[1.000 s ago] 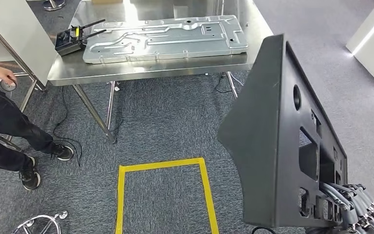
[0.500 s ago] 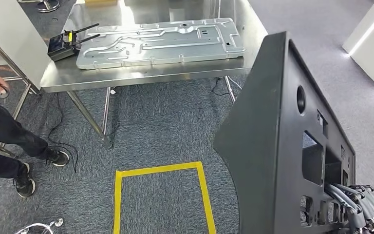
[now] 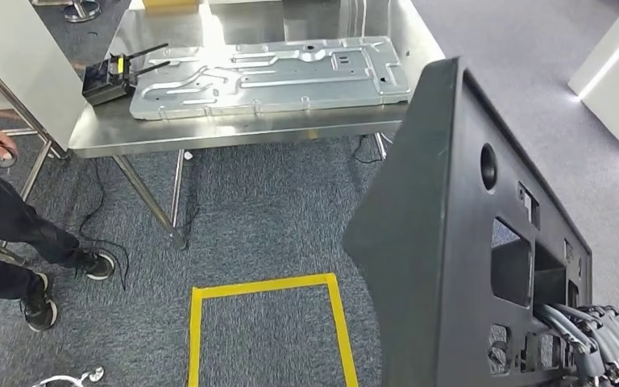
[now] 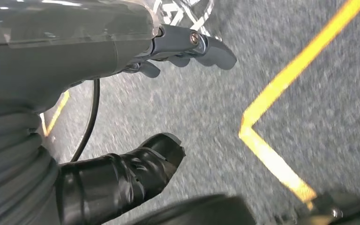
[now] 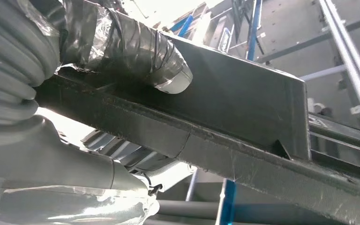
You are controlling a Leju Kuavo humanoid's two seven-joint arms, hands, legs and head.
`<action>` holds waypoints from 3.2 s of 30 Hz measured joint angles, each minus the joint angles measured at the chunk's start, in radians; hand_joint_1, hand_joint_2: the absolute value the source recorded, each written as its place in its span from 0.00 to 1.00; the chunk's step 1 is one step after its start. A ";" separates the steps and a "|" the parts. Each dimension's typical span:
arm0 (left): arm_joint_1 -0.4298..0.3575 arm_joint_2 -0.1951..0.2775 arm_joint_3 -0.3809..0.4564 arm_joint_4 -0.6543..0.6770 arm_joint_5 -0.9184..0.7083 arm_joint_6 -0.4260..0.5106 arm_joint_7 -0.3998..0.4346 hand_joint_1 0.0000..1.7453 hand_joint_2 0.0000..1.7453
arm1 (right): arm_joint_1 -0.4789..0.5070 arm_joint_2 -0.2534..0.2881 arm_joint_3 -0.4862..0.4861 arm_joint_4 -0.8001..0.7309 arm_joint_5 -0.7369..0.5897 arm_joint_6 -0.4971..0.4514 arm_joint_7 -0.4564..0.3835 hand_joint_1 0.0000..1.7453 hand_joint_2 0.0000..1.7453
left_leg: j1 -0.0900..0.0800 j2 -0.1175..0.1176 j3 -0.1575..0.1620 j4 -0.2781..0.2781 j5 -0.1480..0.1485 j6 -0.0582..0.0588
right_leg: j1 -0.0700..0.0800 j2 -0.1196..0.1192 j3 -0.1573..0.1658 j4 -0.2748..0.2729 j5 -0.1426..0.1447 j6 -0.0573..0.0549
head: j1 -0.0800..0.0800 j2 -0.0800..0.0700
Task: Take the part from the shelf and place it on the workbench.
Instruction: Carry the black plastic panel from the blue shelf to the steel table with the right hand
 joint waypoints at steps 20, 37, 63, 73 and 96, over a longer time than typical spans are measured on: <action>0.035 0.139 0.213 0.000 0.193 -0.573 -0.204 0.00 1.00 | 0.003 0.040 0.045 0.014 0.126 0.000 0.000 1.00 1.00 | 0.005 -0.021 -0.069 0.170 -0.107 -0.031 | -0.007 -0.007 -0.004 -0.018 0.020 -0.034 | -0.002 0.000; 0.126 0.139 0.320 -0.009 0.248 -0.678 -0.175 0.00 1.00 | 0.002 0.075 0.040 0.023 0.147 0.000 0.000 1.00 1.00 | 0.007 -0.021 0.013 -0.010 -0.002 0.013 | -0.009 -0.004 -0.120 0.268 -0.133 0.019 | -0.002 0.000; 0.133 0.101 0.391 -0.060 0.212 -0.689 -0.168 0.00 1.00 | -0.018 0.105 0.023 0.079 0.147 0.000 0.000 1.00 1.00 | 0.005 -0.071 0.033 -0.039 0.008 -0.010 | 0.008 0.033 0.008 -0.026 0.017 -0.022 | -0.004 0.000; 0.133 0.092 0.407 -0.072 0.206 -0.694 -0.169 0.00 1.00 | -0.018 0.109 0.014 0.094 0.141 0.000 0.000 1.00 1.00 | 0.004 -0.070 0.031 -0.037 0.007 -0.010 | 0.005 0.032 0.009 -0.026 0.017 -0.021 | -0.004 0.000; 0.137 0.079 0.431 -0.095 0.187 -0.702 -0.174 0.00 1.00 | -0.019 0.115 0.009 0.097 0.126 0.000 0.000 1.00 1.00 | 0.012 -0.055 0.044 -0.066 0.023 0.020 | -0.002 0.017 -0.081 0.168 -0.095 0.009 | -0.003 0.000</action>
